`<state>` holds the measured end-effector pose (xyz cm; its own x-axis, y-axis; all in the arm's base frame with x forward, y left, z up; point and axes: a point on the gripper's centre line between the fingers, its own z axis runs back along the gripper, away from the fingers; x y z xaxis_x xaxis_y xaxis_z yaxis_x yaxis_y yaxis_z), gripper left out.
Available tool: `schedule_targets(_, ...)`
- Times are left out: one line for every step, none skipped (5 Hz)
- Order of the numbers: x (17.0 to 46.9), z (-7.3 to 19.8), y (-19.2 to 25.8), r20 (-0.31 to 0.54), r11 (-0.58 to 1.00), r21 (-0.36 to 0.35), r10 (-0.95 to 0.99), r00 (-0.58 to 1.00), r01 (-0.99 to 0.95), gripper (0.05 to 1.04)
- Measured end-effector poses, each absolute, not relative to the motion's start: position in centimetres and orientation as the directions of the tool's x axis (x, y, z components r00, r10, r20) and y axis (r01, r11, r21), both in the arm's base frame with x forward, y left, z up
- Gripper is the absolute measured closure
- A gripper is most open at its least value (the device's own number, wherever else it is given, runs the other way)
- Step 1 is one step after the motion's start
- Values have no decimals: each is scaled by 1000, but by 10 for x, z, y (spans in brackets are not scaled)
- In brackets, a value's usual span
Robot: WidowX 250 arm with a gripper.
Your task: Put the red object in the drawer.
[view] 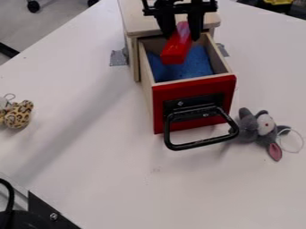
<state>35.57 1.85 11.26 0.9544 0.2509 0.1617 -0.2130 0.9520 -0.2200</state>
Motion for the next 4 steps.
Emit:
schedule_targets(356,106,21,190,958,-232,213,958,-167,527)
schedule_targets(361,105,24,242,968,-217,177,954,-124,527)
schedule_targets(365,95,26,241,972,-205,167,956,-118,527)
schedule_targets(371,98,28,253,972,-204,166,953,-115,442)
